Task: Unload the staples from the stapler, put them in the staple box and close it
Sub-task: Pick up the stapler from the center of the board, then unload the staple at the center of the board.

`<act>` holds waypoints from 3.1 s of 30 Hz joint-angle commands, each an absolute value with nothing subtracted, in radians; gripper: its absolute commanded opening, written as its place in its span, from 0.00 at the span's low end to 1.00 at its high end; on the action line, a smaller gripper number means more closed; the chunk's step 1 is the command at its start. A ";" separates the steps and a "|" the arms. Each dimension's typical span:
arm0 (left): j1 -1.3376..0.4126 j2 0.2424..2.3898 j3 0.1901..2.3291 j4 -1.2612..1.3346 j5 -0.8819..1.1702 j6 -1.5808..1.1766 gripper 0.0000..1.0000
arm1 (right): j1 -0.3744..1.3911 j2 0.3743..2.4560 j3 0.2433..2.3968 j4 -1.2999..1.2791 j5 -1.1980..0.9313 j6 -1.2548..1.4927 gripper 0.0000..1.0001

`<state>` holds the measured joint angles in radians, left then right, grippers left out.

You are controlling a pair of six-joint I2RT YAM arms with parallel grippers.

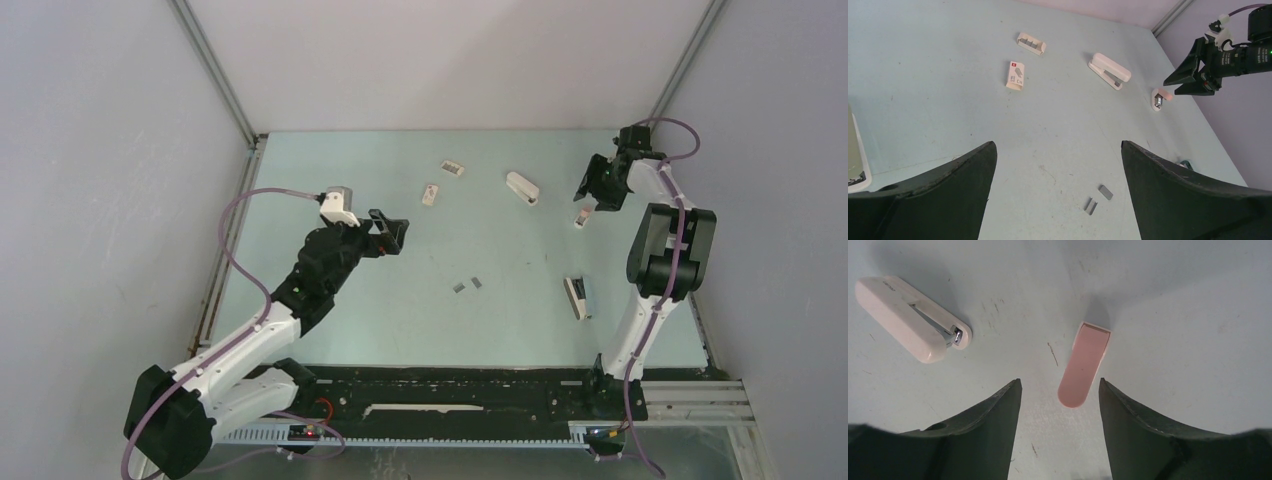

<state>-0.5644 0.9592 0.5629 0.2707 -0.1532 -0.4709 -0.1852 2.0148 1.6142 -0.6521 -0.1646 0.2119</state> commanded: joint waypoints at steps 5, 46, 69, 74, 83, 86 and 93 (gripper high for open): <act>-0.565 0.950 0.550 0.307 -0.153 -0.479 1.00 | -0.166 2.015 1.667 -0.656 -0.138 0.212 0.65; -0.564 0.935 0.531 0.339 -0.130 -0.494 1.00 | -0.172 2.069 1.620 -0.678 -0.072 0.218 0.36; -0.566 1.135 0.535 0.702 0.276 -0.657 1.00 | -0.197 1.650 1.195 -0.458 -0.773 0.087 0.00; -0.566 1.298 0.594 0.788 0.430 -0.710 1.00 | -0.118 1.623 1.156 -0.433 -0.925 0.037 0.00; -0.566 1.443 0.664 0.861 0.615 -0.607 1.00 | 0.084 1.608 1.179 -0.405 -1.204 -0.186 0.00; -0.565 1.432 0.650 0.889 0.660 -0.547 1.00 | 0.116 1.601 1.213 -0.432 -1.271 -0.295 0.00; -0.529 1.445 0.649 0.927 0.713 -0.545 1.00 | 0.163 1.677 1.472 -0.919 -1.369 -0.881 0.00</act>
